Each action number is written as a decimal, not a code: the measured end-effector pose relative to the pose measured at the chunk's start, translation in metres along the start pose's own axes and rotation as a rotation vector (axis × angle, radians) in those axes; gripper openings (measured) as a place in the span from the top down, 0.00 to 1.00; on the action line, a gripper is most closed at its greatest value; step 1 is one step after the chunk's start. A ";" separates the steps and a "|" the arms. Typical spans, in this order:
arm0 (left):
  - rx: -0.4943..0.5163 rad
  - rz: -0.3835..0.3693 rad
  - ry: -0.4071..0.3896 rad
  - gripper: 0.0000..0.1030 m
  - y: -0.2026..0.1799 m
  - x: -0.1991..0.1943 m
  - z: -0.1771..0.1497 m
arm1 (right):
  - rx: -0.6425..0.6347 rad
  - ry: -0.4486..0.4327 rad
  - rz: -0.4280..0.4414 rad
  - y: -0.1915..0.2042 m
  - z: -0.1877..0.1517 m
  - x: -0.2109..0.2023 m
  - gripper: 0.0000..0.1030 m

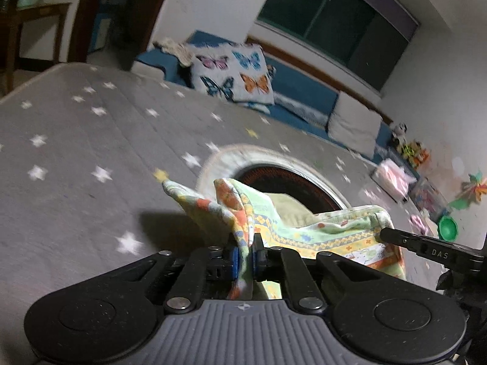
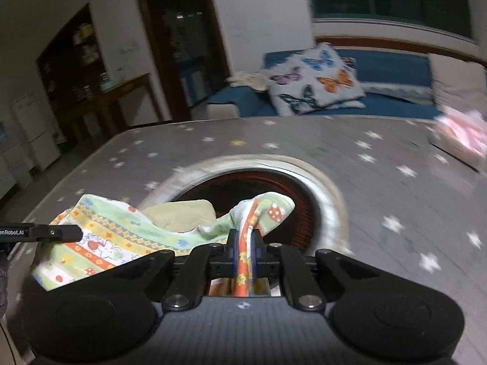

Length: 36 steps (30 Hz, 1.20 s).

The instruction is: Fold clothes

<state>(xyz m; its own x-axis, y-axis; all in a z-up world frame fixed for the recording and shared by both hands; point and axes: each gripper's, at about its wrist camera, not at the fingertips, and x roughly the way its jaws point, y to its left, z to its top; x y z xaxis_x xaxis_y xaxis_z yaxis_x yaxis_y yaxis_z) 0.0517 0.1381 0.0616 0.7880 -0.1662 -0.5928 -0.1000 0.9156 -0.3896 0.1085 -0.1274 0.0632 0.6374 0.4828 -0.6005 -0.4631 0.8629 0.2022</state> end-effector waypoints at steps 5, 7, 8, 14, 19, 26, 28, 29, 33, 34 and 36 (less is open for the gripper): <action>-0.032 0.080 -0.071 0.92 0.036 -0.030 0.016 | -0.064 -0.007 0.074 0.044 0.027 0.026 0.94; -0.044 0.113 -0.096 0.92 0.050 -0.041 0.022 | -0.085 -0.013 0.104 0.061 0.038 0.037 0.94; -0.047 0.130 -0.108 0.92 0.056 -0.046 0.025 | -0.092 -0.013 0.120 0.070 0.044 0.044 0.94; -0.084 0.244 -0.165 0.92 0.097 -0.073 0.041 | -0.138 -0.011 0.216 0.121 0.071 0.085 0.94; -0.124 0.334 -0.161 0.88 0.126 -0.077 0.044 | -0.146 0.022 0.278 0.150 0.080 0.126 0.93; -0.155 0.474 -0.082 0.53 0.164 -0.065 0.030 | -0.144 0.113 0.214 0.155 0.067 0.172 0.89; -0.149 0.479 -0.101 0.53 0.165 -0.069 0.032 | -0.181 0.114 0.232 0.162 0.068 0.171 0.89; -0.146 0.474 -0.110 0.54 0.164 -0.071 0.032 | -0.189 0.119 0.241 0.166 0.068 0.173 0.89; -0.121 0.422 -0.107 0.62 0.163 -0.058 0.037 | -0.212 0.147 0.272 0.180 0.067 0.184 0.87; -0.113 0.407 -0.103 0.65 0.163 -0.052 0.037 | -0.215 0.157 0.275 0.184 0.066 0.190 0.87; -0.097 0.380 -0.097 0.65 0.162 -0.040 0.039 | -0.223 0.177 0.274 0.190 0.064 0.200 0.81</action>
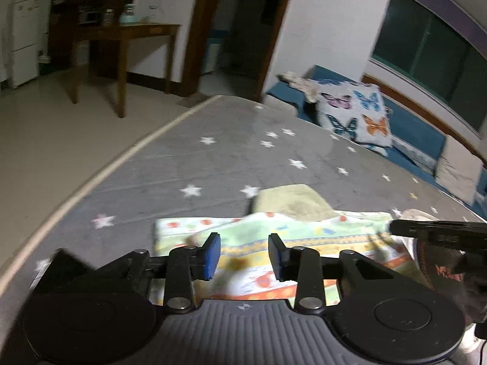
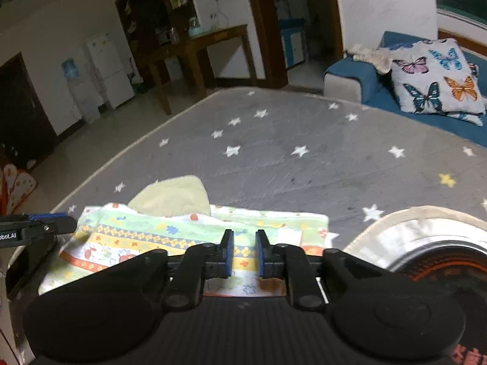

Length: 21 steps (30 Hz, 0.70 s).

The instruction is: Fold clothes

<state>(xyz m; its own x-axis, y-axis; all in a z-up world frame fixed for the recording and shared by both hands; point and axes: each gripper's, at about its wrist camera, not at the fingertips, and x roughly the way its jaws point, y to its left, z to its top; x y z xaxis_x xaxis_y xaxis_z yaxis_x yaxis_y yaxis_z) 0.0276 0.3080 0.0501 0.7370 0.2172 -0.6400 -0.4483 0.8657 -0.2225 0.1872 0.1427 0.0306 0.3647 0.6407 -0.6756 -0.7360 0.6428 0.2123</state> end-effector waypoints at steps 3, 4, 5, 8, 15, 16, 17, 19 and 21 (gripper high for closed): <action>0.009 -0.022 0.018 0.67 -0.003 0.022 0.003 | -0.007 0.029 -0.011 0.002 -0.001 0.016 0.77; 0.011 -0.019 0.025 0.68 -0.003 0.028 0.003 | -0.001 0.036 -0.015 0.001 -0.001 0.021 0.77; 0.012 -0.015 0.031 0.68 -0.003 0.035 0.004 | 0.003 0.040 -0.016 -0.001 -0.001 0.024 0.77; 0.000 0.012 0.057 0.67 0.000 0.044 -0.001 | 0.008 0.036 -0.013 -0.003 0.000 0.026 0.76; 0.017 0.061 -0.009 0.67 0.006 0.010 -0.022 | -0.024 0.020 -0.010 -0.003 -0.005 0.020 0.69; 0.021 0.069 -0.011 0.66 0.006 0.006 -0.025 | -0.023 0.018 -0.011 -0.003 -0.006 0.018 0.68; 0.020 0.069 -0.013 0.66 0.008 0.004 -0.027 | -0.029 0.018 -0.013 -0.002 -0.006 0.016 0.65; 0.013 0.069 -0.016 0.62 0.012 0.000 -0.029 | -0.051 0.020 -0.017 0.002 -0.007 0.014 0.62; -0.001 0.088 -0.019 0.60 0.016 -0.002 -0.031 | -0.075 0.023 -0.018 0.007 -0.009 0.010 0.61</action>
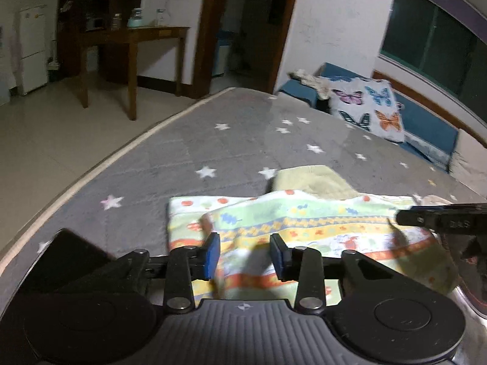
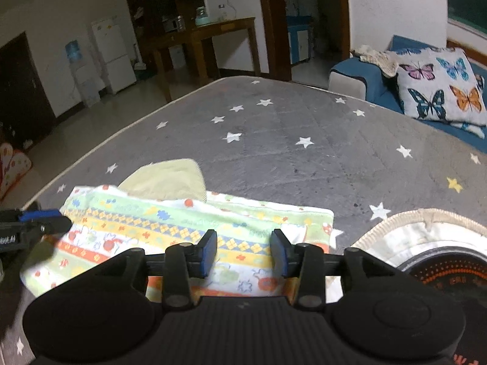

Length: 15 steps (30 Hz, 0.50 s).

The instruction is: Fold clothes

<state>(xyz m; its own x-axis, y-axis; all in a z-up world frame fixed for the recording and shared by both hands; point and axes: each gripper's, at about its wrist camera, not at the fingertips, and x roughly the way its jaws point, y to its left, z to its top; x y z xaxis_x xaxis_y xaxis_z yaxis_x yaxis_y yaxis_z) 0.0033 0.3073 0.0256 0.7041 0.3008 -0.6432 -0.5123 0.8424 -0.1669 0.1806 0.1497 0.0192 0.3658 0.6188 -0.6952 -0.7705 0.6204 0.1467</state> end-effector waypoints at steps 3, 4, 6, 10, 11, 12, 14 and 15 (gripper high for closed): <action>-0.006 -0.003 0.009 0.58 0.002 -0.005 -0.009 | -0.040 0.011 0.014 0.009 -0.004 -0.008 0.55; -0.006 -0.003 0.013 0.58 0.001 -0.007 -0.012 | -0.059 0.016 0.017 0.013 -0.008 -0.011 0.54; 0.000 -0.005 0.013 0.58 0.001 -0.010 -0.019 | -0.098 0.025 0.021 0.020 -0.015 -0.016 0.53; -0.018 0.015 0.004 0.58 0.004 -0.017 -0.024 | -0.119 0.030 0.025 0.028 -0.029 -0.030 0.53; -0.019 0.016 0.000 0.58 0.004 -0.020 -0.025 | -0.118 0.030 0.032 0.029 -0.032 -0.033 0.53; -0.013 0.018 -0.004 0.56 0.003 -0.023 -0.027 | -0.116 0.031 0.039 0.030 -0.034 -0.036 0.53; 0.015 0.020 -0.012 0.50 0.000 -0.031 -0.032 | -0.121 0.030 0.058 0.034 -0.041 -0.042 0.51; 0.031 0.029 -0.015 0.46 -0.003 -0.034 -0.036 | -0.124 0.030 0.056 0.036 -0.044 -0.042 0.51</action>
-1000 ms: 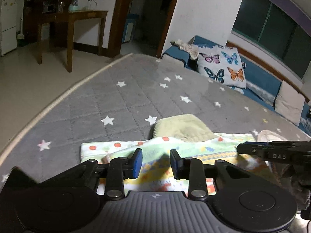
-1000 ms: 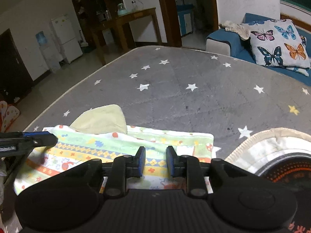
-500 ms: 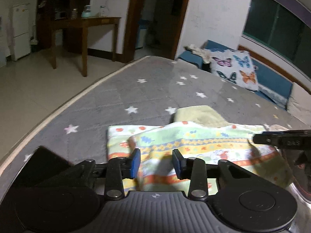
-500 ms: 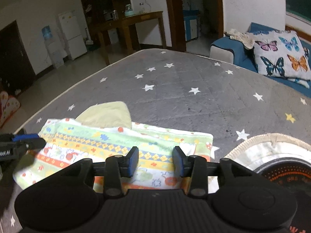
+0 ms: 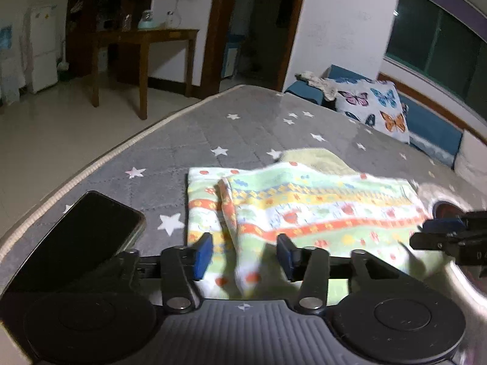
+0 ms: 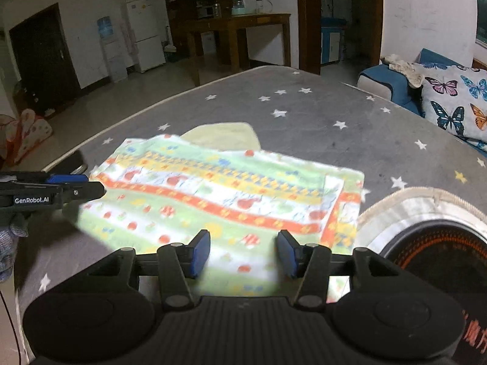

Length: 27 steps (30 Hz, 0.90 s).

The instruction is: Fold clothes

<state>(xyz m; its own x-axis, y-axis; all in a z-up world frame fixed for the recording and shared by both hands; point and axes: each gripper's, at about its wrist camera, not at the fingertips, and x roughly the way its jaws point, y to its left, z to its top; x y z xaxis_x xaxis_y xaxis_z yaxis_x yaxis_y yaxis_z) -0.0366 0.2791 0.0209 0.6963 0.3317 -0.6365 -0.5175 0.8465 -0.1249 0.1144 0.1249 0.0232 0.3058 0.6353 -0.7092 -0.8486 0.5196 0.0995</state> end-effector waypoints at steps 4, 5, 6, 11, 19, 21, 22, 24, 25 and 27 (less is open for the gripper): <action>0.045 0.048 -0.010 0.37 -0.008 -0.008 -0.013 | -0.034 -0.027 -0.033 0.014 -0.015 -0.006 0.51; 0.045 0.057 -0.012 0.34 -0.008 -0.009 -0.014 | -0.040 -0.035 -0.028 0.018 -0.018 -0.008 0.50; 0.042 0.062 -0.012 0.29 -0.009 -0.011 -0.014 | -0.047 -0.044 -0.023 0.022 -0.020 -0.010 0.50; 0.024 0.099 -0.031 0.17 -0.015 -0.020 -0.019 | -0.075 -0.062 -0.048 0.031 -0.030 -0.014 0.50; 0.023 0.067 -0.026 0.06 -0.028 -0.035 -0.038 | -0.062 -0.095 -0.075 0.024 -0.046 -0.041 0.28; 0.023 0.065 -0.016 0.06 -0.033 -0.033 -0.040 | -0.047 -0.102 -0.086 0.020 -0.050 -0.048 0.24; 0.021 0.066 -0.012 0.04 -0.035 -0.031 -0.041 | -0.038 -0.107 -0.094 0.017 -0.053 -0.052 0.23; 0.020 0.071 -0.004 0.03 -0.039 -0.026 -0.042 | -0.017 -0.117 -0.114 0.009 -0.060 -0.062 0.22; 0.021 0.074 -0.001 0.03 -0.041 -0.024 -0.043 | -0.007 -0.121 -0.124 0.006 -0.063 -0.067 0.21; 0.021 0.079 0.003 0.03 -0.043 -0.019 -0.044 | 0.016 -0.133 -0.151 -0.002 -0.070 -0.078 0.16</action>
<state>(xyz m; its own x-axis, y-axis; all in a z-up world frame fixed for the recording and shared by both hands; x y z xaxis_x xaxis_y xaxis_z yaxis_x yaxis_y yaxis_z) -0.0494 0.2183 0.0054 0.6523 0.3965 -0.6460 -0.5602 0.8263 -0.0585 0.0622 0.0339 0.0294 0.4845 0.6185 -0.6187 -0.7819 0.6233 0.0108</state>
